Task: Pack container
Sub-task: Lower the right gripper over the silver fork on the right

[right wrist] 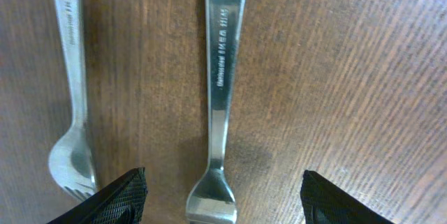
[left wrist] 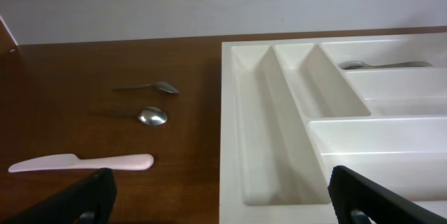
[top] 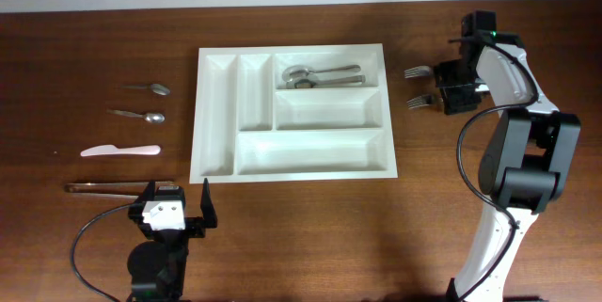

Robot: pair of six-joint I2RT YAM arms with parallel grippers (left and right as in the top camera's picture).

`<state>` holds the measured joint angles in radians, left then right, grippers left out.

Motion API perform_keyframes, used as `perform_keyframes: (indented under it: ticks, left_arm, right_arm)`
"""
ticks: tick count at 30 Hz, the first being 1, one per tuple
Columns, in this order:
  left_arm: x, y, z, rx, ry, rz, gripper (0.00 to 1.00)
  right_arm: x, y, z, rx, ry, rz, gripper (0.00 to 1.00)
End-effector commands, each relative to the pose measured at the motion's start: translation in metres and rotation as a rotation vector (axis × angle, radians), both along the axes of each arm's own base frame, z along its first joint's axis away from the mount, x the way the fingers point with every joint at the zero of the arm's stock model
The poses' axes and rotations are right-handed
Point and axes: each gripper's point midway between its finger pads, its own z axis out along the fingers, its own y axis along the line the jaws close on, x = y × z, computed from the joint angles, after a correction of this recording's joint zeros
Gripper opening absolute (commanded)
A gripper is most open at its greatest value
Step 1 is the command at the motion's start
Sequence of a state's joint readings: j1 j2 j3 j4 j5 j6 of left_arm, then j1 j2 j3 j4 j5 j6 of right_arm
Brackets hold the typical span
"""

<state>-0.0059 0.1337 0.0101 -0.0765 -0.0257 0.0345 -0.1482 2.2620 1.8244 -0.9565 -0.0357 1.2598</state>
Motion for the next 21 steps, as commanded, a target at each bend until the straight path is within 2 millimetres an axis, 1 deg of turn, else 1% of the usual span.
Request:
perform_keyframes:
  ticks: [1,4,6,9,17,21]
  left_arm:
    - [0.0,-0.002,0.0,0.009,0.001,-0.016,0.99]
    - [0.0,-0.002,0.0,0.009,0.001,-0.016,0.99]
    - [0.0,-0.002,0.0,0.009,0.001,-0.016,0.99]
    - [0.0,-0.002,0.0,0.009,0.001,-0.016,0.99]
    - [0.0,-0.002,0.0,0.009,0.001,-0.016,0.99]
    - [0.0,-0.002,0.0,0.009,0.001,-0.016,0.99]
  right_arm:
    - [-0.001,-0.004,-0.011,-0.012,0.014,-0.004,0.72]
    - [0.004,-0.005,-0.011,-0.02,-0.006,0.018,0.72]
    - [0.004,-0.005,-0.012,-0.02,-0.003,0.017,0.72]
    - [0.002,-0.004,-0.019,-0.016,0.013,0.02,0.72]
    - [-0.007,0.004,-0.045,0.029,0.074,0.043,0.72]
    - [-0.008,0.005,-0.049,0.026,0.081,0.054,0.72]
